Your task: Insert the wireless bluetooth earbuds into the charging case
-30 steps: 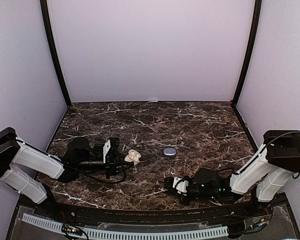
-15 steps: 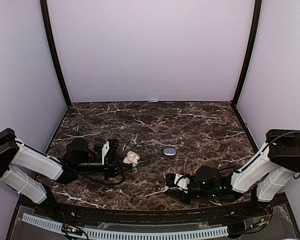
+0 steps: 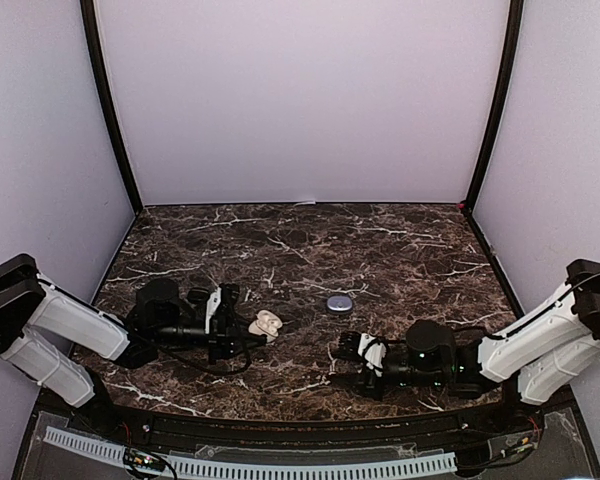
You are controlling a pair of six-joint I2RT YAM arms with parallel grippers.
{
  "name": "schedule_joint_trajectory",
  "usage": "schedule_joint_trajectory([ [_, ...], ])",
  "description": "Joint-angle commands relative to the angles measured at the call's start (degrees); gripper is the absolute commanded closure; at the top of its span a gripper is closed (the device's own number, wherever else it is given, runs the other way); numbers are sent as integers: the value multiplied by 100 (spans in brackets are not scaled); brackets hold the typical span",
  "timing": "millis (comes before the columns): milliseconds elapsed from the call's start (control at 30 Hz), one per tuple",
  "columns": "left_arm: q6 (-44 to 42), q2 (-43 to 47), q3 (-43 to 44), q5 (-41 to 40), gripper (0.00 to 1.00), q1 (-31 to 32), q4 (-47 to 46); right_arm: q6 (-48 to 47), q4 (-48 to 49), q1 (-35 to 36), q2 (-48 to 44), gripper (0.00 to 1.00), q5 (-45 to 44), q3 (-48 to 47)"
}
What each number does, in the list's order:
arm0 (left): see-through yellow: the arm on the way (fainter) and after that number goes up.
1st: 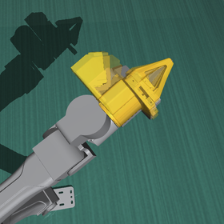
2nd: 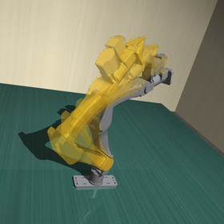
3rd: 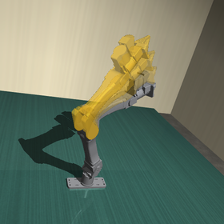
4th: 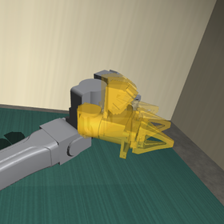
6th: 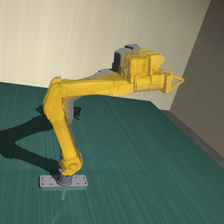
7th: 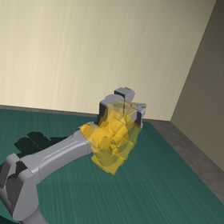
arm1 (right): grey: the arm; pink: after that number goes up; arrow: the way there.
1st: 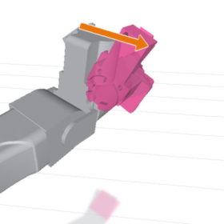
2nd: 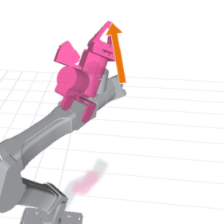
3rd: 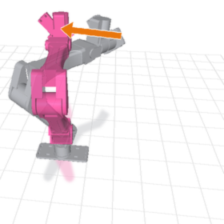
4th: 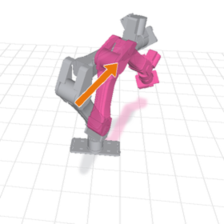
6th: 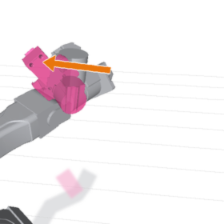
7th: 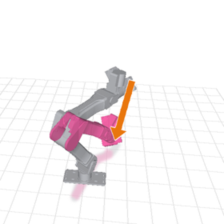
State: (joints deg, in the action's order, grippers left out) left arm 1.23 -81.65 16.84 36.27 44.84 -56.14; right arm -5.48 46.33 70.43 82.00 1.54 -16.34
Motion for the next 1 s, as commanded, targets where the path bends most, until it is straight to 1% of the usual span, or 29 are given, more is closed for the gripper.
schedule_joint_trajectory([
  [0,136,-108,134,488,97,-28,-414,-5,-42,-36,-243,53,223,-268],
  [100,234,-161,139,532,97,-21,-612,79,-46,-33,-263,53,527,-354],
  [200,394,-206,147,404,97,2,-846,220,200,-9,-155,53,755,-385],
  [333,621,-332,222,281,96,88,-1179,273,566,83,192,54,804,-492],
  [467,646,-454,222,346,96,169,-1525,483,882,85,509,55,753,-638],
  [733,524,-609,333,927,96,309,-1604,721,1076,69,772,55,506,-921],
  [867,402,-645,448,934,95,362,-1237,890,1183,-42,590,55,435,-713],
  [967,285,-668,501,1123,94,406,-1059,880,1104,-144,397,55,371,-586],
])
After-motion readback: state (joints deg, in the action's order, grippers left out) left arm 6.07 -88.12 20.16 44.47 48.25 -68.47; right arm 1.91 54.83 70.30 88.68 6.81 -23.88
